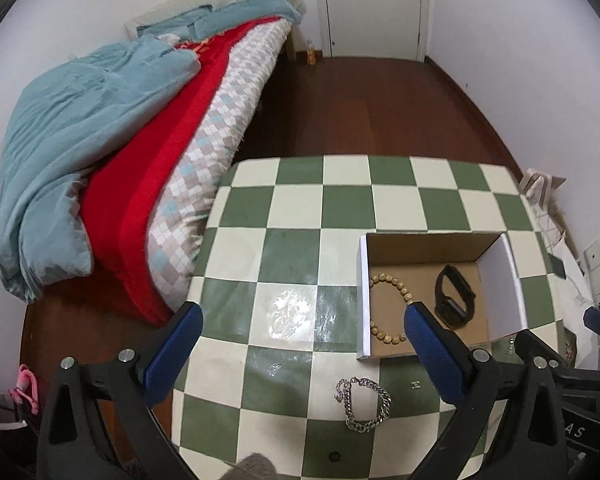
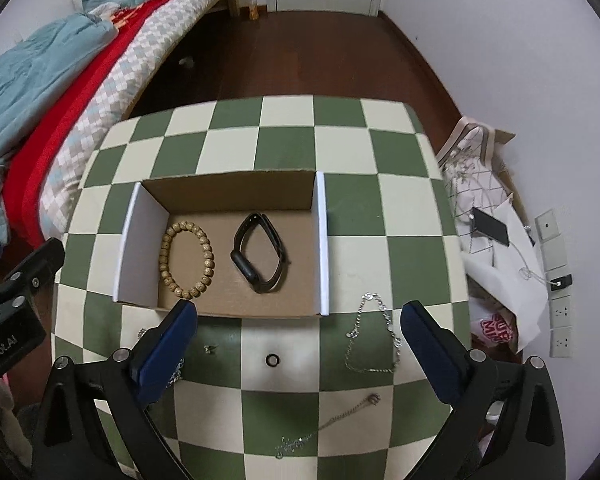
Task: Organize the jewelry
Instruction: 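Lift both tools out of the box and back away, then grasp the thin silver chain with the right tool while the left tool grasps the thick silver chain bracelet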
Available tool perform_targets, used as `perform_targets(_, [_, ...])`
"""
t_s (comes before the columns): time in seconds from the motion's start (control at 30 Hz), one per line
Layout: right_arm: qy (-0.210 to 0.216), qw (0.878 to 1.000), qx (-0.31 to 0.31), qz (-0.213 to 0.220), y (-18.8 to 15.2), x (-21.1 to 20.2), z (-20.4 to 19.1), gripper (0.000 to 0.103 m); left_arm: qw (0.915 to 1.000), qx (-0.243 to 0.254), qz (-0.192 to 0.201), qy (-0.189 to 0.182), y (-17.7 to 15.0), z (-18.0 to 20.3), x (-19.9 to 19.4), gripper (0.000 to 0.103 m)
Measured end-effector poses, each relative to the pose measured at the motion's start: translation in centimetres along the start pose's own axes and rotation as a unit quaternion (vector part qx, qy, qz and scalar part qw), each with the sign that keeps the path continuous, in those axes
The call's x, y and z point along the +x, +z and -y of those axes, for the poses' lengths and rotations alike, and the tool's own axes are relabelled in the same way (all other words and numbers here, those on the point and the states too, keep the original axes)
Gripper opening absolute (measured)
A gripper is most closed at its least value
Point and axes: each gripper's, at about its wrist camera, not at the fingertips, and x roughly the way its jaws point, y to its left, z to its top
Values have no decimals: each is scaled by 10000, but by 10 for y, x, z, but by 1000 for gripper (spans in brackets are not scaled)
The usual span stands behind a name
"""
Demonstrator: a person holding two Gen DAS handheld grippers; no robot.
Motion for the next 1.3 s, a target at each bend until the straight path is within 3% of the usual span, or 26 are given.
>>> perform_targets(0.37, [-82, 9979, 57, 645, -24, -76, -1, 103, 9983, -109, 580, -19, -19, -11, -71, 103])
perform_targets(0.83, [-186, 9893, 153, 1440, -60, -163, -3, 103, 9940, -213, 1073, -90, -44, -18, -131, 103])
perform_targets(1.0, [-160, 9872, 197, 1576, -71, -178, -1, 103, 9925, -307, 1186, -61, -52, -20, -138, 103])
perform_targets(1.13, [108, 9867, 301, 1592, -79, -176, 5, 103, 9914, -361, 1247, 163, -61, -22, -129, 103])
perform_targets(1.23, [192, 9894, 427, 1377, -85, -158, 14, 103, 9930, -363, 1072, 352, -68, -25, -111, 103])
perform_targets(1.3, [186, 9915, 632, 1125, -92, -138, 27, 103, 9931, -298, 894, 695, -76, -27, -92, 103])
